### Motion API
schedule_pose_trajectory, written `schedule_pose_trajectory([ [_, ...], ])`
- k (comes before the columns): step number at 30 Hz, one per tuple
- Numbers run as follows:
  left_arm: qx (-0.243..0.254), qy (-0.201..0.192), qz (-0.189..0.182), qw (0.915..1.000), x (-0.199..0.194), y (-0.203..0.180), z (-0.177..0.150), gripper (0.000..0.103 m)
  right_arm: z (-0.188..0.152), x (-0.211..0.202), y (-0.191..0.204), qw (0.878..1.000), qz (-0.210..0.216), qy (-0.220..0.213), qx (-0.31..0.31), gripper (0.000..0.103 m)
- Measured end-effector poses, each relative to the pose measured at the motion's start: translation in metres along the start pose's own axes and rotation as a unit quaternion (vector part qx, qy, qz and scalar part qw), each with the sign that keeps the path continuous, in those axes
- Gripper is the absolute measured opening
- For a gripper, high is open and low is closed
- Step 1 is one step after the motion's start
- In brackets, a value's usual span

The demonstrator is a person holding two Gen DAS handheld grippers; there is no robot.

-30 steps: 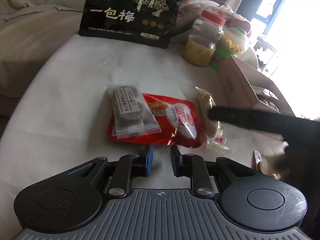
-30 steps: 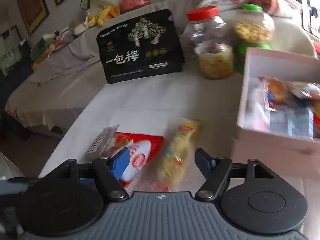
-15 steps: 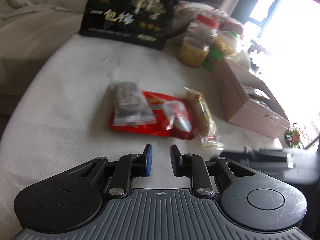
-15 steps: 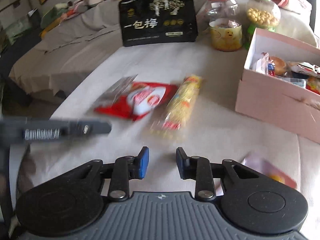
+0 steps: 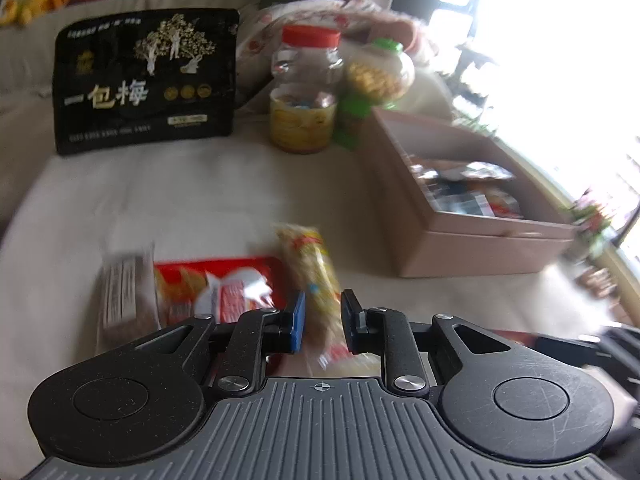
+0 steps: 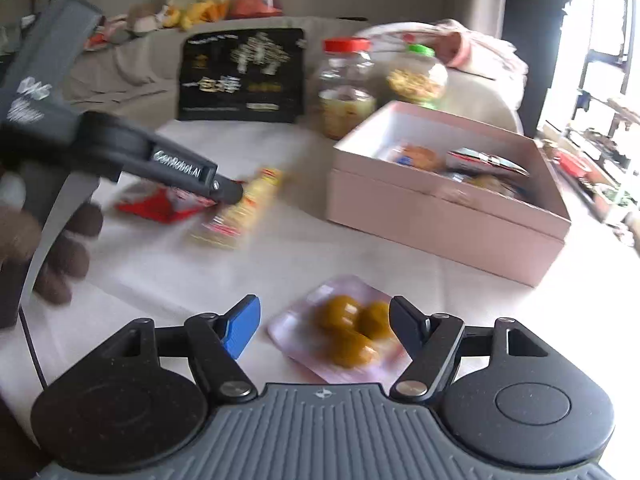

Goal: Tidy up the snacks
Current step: 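Grasp the yellow corn stick bag with the left tool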

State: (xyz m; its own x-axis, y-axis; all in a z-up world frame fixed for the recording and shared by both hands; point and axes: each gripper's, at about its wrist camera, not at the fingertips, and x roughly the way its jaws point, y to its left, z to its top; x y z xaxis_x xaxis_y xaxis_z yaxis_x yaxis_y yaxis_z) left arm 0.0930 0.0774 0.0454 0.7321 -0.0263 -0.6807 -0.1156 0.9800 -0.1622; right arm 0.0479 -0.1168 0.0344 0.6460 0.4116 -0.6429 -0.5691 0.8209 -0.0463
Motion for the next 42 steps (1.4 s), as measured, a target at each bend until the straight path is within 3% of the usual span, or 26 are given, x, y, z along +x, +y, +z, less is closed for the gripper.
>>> schedule_pose_trajectory([
  [4, 0.007, 0.012, 0.009, 0.9999, 0.018, -0.003, 0.007, 0.034, -0.013, 0.001, -0.009, 1.0, -0.029, -0.001, -0.002, 0.074],
  [11, 0.007, 0.029, 0.011, 0.9995, 0.038, -0.004, 0.01, 0.038, -0.024, 0.002, -0.015, 0.999, -0.045, -0.006, 0.009, 0.078],
  [13, 0.009, 0.025, 0.01, 0.9996, 0.034, -0.005, 0.007, 0.034, -0.025, 0.002, -0.017, 0.999, -0.047, -0.007, 0.012, 0.078],
  [19, 0.008, 0.04, -0.037, 0.9985, 0.001, -0.01, -0.024, 0.034, -0.029, -0.001, -0.02, 0.999, -0.046, -0.007, 0.023, 0.081],
  [24, 0.018, 0.046, -0.054, 0.9974, -0.034, -0.017, -0.058, 0.034, -0.029, 0.001, -0.018, 0.999, -0.033, -0.003, 0.029, 0.082],
  [26, 0.004, 0.038, -0.054, 0.9978, -0.039, -0.015, -0.065, 0.035, -0.029, 0.004, -0.016, 0.999, -0.027, 0.002, 0.03, 0.089],
  [33, -0.009, 0.023, -0.069, 0.9973, -0.033, -0.009, -0.065, 0.035, -0.03, 0.008, -0.015, 1.0, -0.013, 0.01, 0.027, 0.096],
  [42, -0.015, 0.003, -0.077, 0.9969, -0.034, -0.008, -0.072, 0.034, -0.029, 0.009, -0.007, 0.998, -0.037, 0.03, 0.04, 0.103],
])
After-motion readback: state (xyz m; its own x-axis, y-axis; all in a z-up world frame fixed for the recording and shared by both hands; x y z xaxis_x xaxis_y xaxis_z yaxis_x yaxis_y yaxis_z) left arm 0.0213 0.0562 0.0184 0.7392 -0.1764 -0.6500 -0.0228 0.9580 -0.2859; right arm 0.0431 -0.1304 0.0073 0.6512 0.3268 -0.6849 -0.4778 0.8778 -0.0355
